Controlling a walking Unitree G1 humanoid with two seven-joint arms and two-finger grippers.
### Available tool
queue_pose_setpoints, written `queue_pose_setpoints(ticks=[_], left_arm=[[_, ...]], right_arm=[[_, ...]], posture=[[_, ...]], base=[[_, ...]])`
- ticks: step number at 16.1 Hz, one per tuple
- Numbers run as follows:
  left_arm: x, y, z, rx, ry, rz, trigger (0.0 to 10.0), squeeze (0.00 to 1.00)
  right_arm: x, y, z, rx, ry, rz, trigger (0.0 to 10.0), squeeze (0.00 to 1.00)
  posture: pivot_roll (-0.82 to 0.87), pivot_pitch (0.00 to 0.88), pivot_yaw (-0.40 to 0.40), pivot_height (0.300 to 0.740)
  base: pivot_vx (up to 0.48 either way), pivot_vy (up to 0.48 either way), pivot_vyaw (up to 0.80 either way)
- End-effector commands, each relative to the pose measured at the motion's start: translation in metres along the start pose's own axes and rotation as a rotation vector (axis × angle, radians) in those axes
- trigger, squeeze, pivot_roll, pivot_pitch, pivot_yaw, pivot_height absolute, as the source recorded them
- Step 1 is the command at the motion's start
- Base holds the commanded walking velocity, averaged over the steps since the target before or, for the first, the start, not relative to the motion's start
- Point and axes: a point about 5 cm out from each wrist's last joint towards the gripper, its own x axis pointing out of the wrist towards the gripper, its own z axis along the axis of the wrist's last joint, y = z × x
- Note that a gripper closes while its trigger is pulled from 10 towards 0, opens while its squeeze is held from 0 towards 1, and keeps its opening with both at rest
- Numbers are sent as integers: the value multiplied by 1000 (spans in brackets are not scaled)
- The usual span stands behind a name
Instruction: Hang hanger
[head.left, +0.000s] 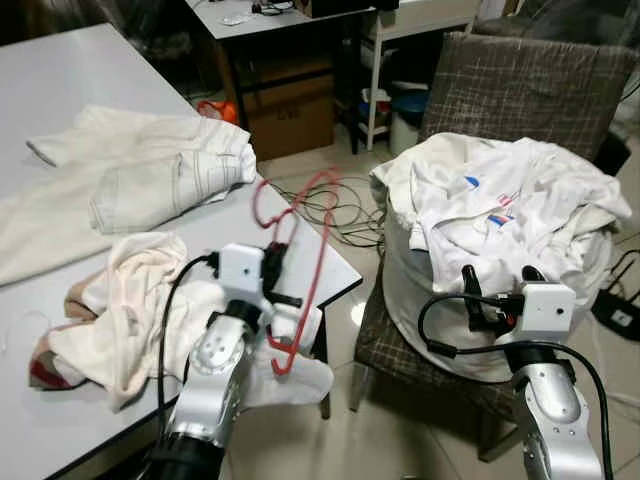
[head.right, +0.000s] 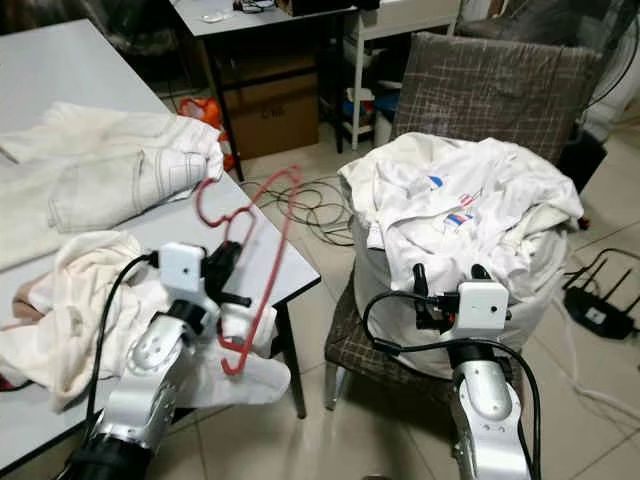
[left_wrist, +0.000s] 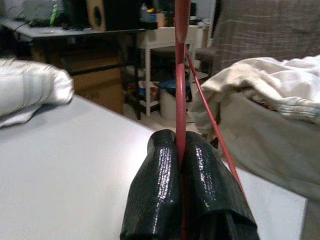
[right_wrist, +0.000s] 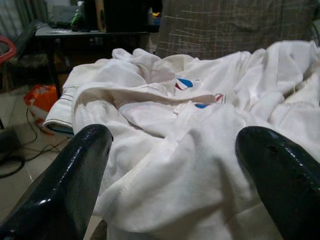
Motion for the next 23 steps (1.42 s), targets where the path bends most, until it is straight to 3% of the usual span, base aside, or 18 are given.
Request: queue_pose_setpoints(ticks=[1, 8, 10, 17, 23], left_arm=[[1, 4, -4, 14, 32, 0, 10000, 0], [14, -8, 10, 48, -13, -112, 10000, 0], [20, -14, 24, 23, -43, -156, 10000, 0], [26, -26, 38, -14, -84, -210, 10000, 0], [27, -30, 42, -46, -101, -232, 10000, 0]], right_arm=[[1, 4, 5, -4, -17, -2, 10000, 0], [3, 7, 18, -32, -78, -30, 10000, 0], [1, 8, 25, -28, -105, -41, 10000, 0], [1, 6, 28, -35, -102, -66, 10000, 0], [6, 1, 39, -51, -129, -74, 10000, 0]], posture=[[-178, 0, 110, 740], [-214, 0, 148, 740], [-225, 0, 164, 740], [-244, 0, 175, 740], [-252, 0, 172, 740]], base=[[0, 0, 0], [0, 0, 79], [0, 0, 0], [0, 0, 0], [0, -468, 0]])
